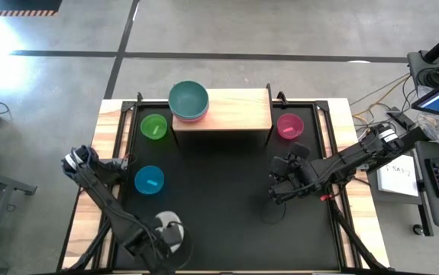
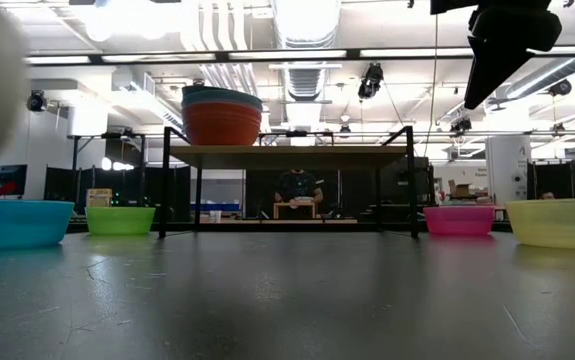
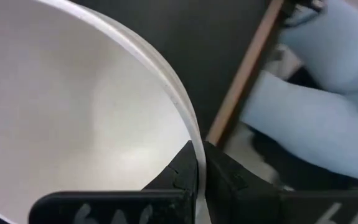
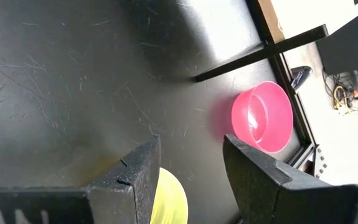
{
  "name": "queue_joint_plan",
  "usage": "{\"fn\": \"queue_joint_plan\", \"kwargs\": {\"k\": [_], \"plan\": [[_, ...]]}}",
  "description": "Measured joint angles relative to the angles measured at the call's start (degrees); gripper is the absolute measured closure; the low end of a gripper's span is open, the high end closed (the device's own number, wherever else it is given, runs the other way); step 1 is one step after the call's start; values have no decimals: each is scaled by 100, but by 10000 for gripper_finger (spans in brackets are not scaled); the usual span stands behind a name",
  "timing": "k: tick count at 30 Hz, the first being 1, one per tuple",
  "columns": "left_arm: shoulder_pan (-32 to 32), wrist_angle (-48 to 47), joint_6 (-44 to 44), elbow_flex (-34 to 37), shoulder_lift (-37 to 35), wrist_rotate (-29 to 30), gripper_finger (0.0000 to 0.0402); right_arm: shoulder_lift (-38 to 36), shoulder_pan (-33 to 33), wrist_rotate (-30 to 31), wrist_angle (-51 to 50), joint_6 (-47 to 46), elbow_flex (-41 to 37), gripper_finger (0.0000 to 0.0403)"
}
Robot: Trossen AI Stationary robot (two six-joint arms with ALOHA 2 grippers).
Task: Place and stack bowls onto a shelf
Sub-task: Stack the white bowl on top of the green bowl on the shelf
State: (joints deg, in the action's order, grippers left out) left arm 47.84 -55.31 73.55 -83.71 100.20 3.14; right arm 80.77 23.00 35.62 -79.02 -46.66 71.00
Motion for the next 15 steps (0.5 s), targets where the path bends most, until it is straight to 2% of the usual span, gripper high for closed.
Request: {"fn": "queue_joint_plan", "kwargs": {"k": [5, 9, 15], "plan": [[-336, -1382, -931, -678, 0, 503, 401, 0, 0, 0, 0, 3, 0, 239], [-790, -2207, -2076, -1338, 0, 898, 401, 0, 0, 0, 0, 5, 0, 239], [-1656, -3478, -3774, -2161, -22, 1919, 401, 0, 0, -2, 2, 5, 0, 239]]}}
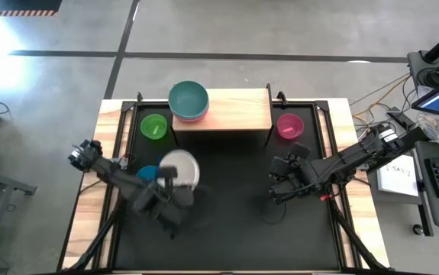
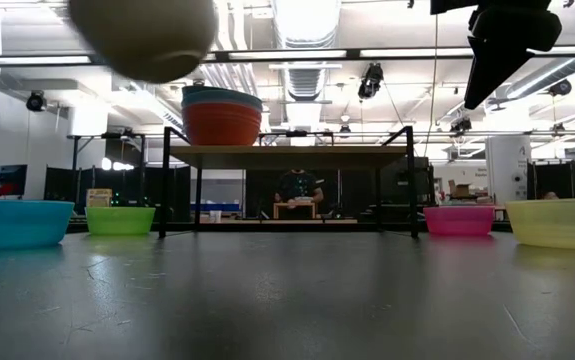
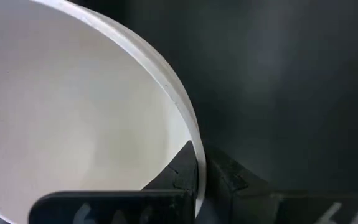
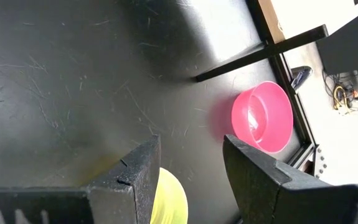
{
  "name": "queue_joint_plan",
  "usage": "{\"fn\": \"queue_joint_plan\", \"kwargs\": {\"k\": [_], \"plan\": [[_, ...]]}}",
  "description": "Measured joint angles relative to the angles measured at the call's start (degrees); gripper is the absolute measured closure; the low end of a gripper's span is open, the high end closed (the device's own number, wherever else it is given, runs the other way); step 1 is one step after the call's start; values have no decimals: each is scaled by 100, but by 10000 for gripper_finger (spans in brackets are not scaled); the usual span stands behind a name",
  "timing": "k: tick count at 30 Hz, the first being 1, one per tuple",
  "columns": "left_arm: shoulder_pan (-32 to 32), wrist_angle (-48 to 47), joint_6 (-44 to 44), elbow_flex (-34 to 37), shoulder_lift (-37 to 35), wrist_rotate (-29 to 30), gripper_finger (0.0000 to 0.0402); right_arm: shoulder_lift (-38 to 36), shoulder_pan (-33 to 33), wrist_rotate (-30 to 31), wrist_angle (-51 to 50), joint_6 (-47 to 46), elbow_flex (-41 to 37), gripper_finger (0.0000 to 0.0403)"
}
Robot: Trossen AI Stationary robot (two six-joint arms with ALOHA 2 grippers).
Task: Place and stack bowls onto a shelf
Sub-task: Stack the white bowl on top of the green bowl on the shelf
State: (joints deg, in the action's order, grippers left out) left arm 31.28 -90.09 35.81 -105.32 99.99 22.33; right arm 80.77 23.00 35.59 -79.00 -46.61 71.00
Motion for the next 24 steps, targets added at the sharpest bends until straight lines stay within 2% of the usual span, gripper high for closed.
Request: {"fn": "queue_joint_plan", "kwargs": {"k": [3, 12, 16, 18, 21, 24], "plan": [[-543, 104, -926, -119, -216, 189, 401, 0, 0, -15, -3, -14, 0, 239], [-2450, 217, -2993, -691, -639, 854, 401, 0, -1, -157, 5, -32, 0, 239], [-3235, 560, -3895, -917, -636, 823, 401, 0, -2, -162, 22, -124, 0, 239], [-3583, 829, -4258, -923, -637, 621, 401, 0, -2, -172, 22, -244, 0, 239], [-4014, 907, -4532, -837, -636, 157, 401, 0, -2, -257, 22, -383, 0, 239], [-4359, 949, -4793, -695, -608, 79, 401, 0, -2, -306, 24, -519, 0, 239]]}}
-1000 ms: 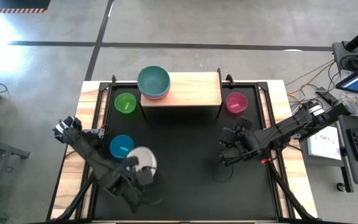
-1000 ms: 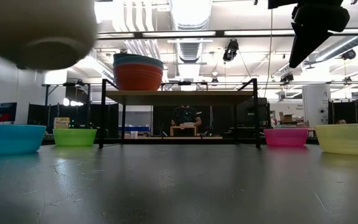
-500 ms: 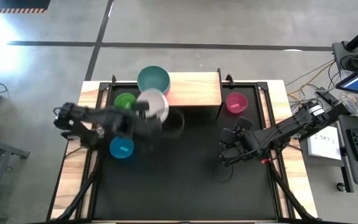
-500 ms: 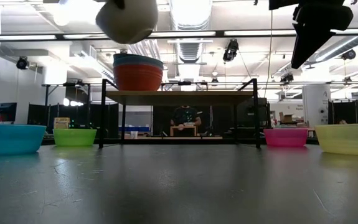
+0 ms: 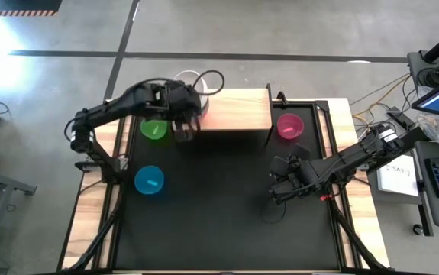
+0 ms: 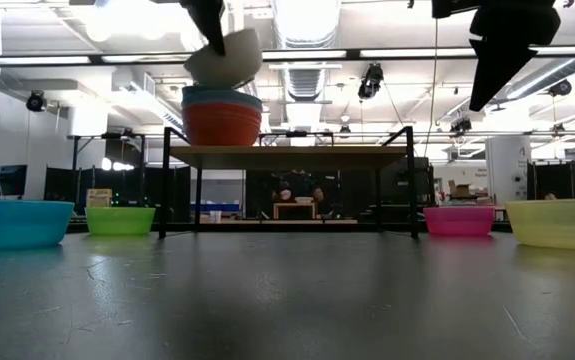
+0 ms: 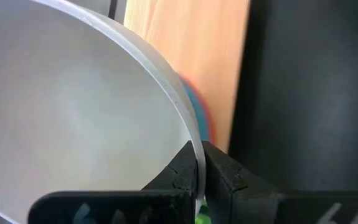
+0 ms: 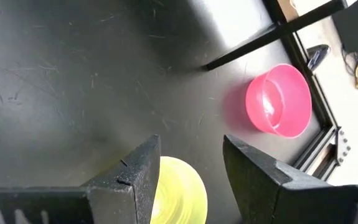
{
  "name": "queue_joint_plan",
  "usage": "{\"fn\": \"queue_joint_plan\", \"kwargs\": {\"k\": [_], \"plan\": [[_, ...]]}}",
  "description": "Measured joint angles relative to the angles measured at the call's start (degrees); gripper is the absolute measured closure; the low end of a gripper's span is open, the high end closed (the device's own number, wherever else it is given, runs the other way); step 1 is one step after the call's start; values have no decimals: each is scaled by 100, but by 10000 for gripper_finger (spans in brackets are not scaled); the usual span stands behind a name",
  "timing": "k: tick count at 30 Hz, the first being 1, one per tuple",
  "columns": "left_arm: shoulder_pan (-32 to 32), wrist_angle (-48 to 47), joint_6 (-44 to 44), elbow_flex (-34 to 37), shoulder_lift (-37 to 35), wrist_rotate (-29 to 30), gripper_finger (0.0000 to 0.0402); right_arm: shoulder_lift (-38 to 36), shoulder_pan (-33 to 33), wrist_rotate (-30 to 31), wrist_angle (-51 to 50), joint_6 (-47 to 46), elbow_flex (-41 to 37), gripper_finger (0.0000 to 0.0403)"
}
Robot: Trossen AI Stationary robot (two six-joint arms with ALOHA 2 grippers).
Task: Place and stack bowls onto a shelf
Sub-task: Stack the white bowl on top of the green bowl on the shelf
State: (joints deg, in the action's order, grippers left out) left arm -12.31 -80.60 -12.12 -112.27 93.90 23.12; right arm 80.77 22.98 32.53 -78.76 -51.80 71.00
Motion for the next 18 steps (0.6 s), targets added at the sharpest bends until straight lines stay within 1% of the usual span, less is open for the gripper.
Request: {"fn": "queue_joint_plan", "kwargs": {"k": [4, 7, 11, 14, 18], "plan": [[-344, 40, -141, 55, 83, -9, 401, 0, 0, -73, -4, -196, 0, 239], [-483, -88, -171, 55, 163, -14, 401, 0, 0, -149, 5, -233, 0, 239], [-539, -182, -176, 61, 260, -21, 401, 0, 0, -151, 11, -278, 0, 239], [-539, -182, -219, 61, 289, -183, 401, 0, 0, -151, 19, -284, 0, 239], [-536, -189, -25, 63, 367, -180, 401, 0, 0, -149, 22, -286, 0, 239]]}}
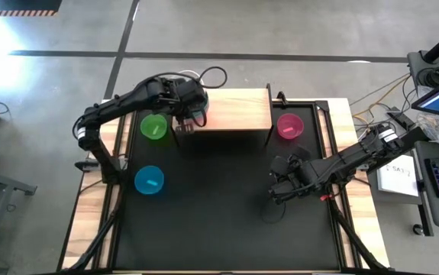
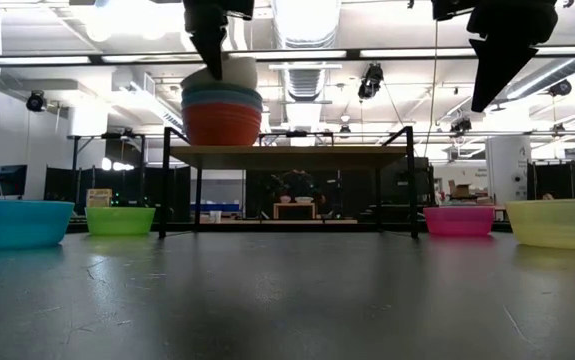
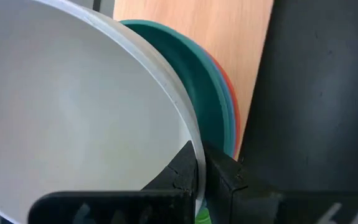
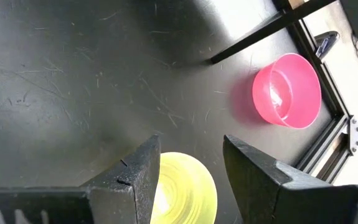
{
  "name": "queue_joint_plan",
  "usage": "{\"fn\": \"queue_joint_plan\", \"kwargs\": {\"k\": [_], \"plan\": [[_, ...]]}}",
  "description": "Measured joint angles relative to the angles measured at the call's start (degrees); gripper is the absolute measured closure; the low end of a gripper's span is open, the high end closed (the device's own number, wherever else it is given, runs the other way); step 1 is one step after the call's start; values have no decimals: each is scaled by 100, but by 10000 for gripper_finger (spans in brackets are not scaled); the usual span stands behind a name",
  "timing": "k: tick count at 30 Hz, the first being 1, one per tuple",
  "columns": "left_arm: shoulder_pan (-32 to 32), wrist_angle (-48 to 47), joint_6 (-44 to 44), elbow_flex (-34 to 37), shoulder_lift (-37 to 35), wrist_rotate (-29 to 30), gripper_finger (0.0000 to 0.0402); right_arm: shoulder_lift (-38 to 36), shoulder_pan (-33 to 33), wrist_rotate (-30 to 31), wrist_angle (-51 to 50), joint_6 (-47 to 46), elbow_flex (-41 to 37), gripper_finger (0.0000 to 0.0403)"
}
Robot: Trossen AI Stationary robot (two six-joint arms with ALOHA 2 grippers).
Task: Place and stack bowls onto a shelf
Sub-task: Stack the white bowl on top of the green bowl on the shelf
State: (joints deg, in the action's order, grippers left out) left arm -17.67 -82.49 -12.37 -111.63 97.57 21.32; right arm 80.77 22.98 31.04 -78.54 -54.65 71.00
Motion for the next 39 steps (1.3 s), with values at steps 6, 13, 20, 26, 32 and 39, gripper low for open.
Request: {"fn": "queue_joint_plan", "kwargs": {"k": [6, 13, 20, 26, 32, 39], "plan": [[-2, -17, 106, 0, 80, 1, 401, 0, 0, 0, 0, 11, 0, 239], [-2, -34, 255, 0, 86, -332, 396, 0, -2, 0, -2, 15, 0, 239], [-7, -148, 344, 0, 86, -217, 352, 0, -2, 2, -2, 17, 0, 239], [-3, -224, 344, 0, 86, 357, 317, 0, -2, 2, -2, 17, 0, 239], [-7, -375, 274, 0, 84, 516, 323, 0, -2, 2, -11, 20, 0, 239], [-7, -388, 382, 0, 75, 511, 341, 0, -2, 2, -15, 20, 0, 239]]}}
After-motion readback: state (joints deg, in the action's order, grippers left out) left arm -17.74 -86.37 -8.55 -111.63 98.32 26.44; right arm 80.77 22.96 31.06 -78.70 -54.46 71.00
